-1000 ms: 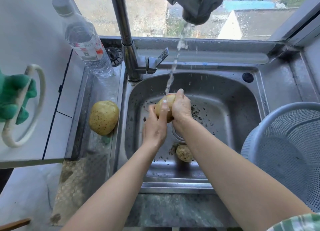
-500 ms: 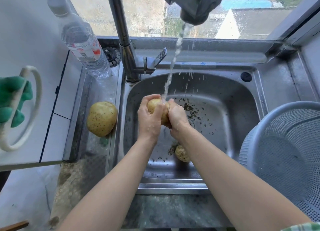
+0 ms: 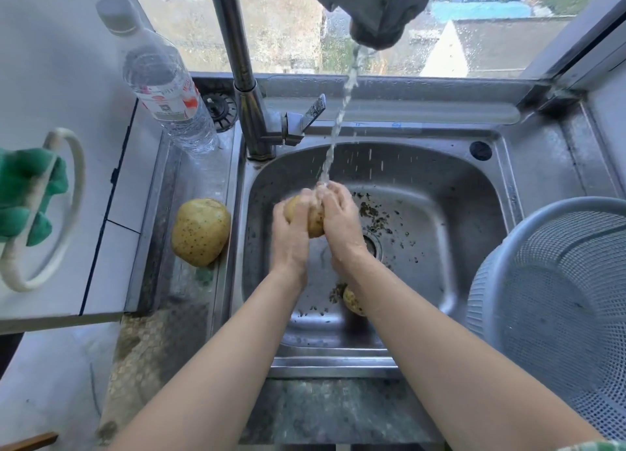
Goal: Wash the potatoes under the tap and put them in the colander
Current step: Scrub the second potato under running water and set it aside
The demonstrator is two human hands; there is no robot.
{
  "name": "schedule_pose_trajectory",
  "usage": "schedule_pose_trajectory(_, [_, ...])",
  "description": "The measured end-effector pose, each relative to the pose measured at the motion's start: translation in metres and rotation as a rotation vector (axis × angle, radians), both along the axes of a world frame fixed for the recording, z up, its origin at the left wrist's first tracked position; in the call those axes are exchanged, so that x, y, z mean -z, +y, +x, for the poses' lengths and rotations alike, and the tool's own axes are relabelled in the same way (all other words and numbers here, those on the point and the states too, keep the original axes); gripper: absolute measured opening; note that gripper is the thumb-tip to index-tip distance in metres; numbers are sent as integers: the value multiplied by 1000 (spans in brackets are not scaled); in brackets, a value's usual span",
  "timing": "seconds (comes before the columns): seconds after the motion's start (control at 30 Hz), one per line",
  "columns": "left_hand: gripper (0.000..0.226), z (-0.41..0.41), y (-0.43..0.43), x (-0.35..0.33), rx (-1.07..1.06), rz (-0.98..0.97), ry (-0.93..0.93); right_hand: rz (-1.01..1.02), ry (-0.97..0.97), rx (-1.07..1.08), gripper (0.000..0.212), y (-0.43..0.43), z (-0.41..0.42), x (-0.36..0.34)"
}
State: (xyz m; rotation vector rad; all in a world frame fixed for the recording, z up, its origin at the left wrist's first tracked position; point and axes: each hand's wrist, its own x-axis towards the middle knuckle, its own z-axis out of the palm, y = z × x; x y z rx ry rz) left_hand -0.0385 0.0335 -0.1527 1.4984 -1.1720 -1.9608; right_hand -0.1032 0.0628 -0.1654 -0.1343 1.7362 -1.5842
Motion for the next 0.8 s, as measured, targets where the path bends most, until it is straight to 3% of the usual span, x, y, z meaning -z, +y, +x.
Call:
schedule_pose_trajectory(0.17, [57,7,-1,4,1,78,-118,5,20,-11,27,0,-9,-6])
schedule_pose_trajectory(0.33, [52,9,-2,7,-23,-6,-125,-168,-224,-127,21,8,-2,-2])
schedule_pose_trajectory(0.4, [51,9,0,6,6,-28,-116,-105,-164,-116,19,7,2,-2])
schedule_pose_trajectory(0.47, [49,10,4,5,44,-41,-87,-8,-42,-28,1,2,2,-6])
schedule_pose_trajectory(0.53, [50,9,7,5,50,-35,-71,37,-2,69,22,-2,-3,-8])
schedule_pose_trajectory(0.6, [54,9,4,6,27,14,-72,-27,-100,66,34,-2,-9,-7])
schedule_pose_trajectory(0.7, [62,8,-3,7,-8,82,-91,-198,-309,-93,27,6,-12,-9])
schedule_pose_trajectory(0.8, [59,10,-5,9,2,62,-103,-185,-294,-153,22,7,-8,-7])
